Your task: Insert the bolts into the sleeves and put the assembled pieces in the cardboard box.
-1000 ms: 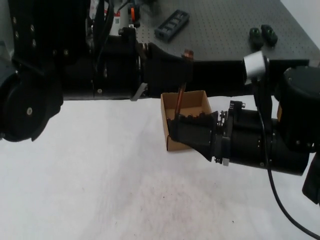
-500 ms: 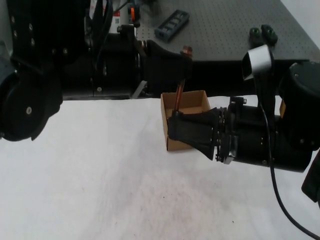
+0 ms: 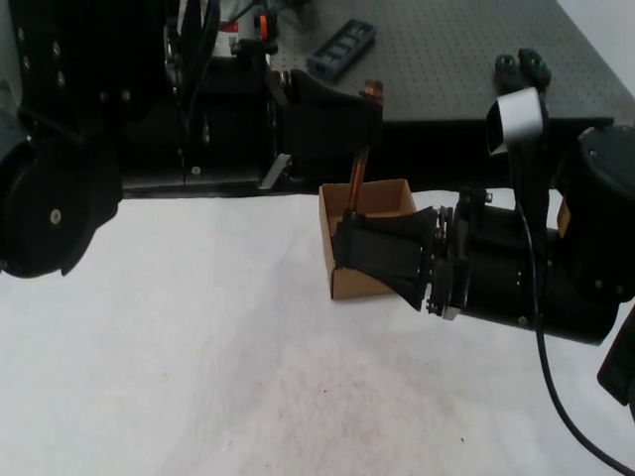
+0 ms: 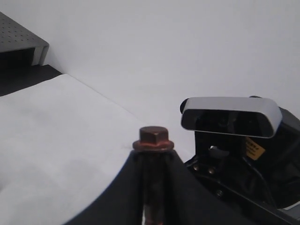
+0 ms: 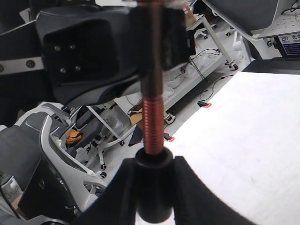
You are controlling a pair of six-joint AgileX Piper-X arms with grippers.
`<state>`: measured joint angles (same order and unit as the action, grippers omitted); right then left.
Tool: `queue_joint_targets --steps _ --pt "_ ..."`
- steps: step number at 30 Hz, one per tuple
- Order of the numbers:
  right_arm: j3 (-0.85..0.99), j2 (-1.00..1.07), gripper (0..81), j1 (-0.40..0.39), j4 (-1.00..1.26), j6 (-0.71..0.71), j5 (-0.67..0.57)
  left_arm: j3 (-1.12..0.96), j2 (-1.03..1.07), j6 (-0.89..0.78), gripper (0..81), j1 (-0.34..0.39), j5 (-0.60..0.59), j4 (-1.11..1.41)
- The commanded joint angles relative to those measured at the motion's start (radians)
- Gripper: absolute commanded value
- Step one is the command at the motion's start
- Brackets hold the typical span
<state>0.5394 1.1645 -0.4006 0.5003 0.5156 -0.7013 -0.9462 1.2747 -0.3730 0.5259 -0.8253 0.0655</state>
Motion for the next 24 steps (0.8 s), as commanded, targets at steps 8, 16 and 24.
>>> queue_joint_targets --steps 8,16,24 --pt "0.014 -0.006 2.3 0.002 0.1 0.0 -0.008 -0.005 -0.001 0.011 0.7 0.001 -0.024 -0.011" --pt "0.014 -0.006 2.3 0.002 0.123 -0.002 0.081 -0.005 -0.001 0.011 0.7 0.001 -0.024 -0.011" --pt "0.014 -0.006 2.3 0.005 0.181 -0.022 0.153 -0.005 -0.001 0.011 11.6 0.001 -0.024 -0.011"
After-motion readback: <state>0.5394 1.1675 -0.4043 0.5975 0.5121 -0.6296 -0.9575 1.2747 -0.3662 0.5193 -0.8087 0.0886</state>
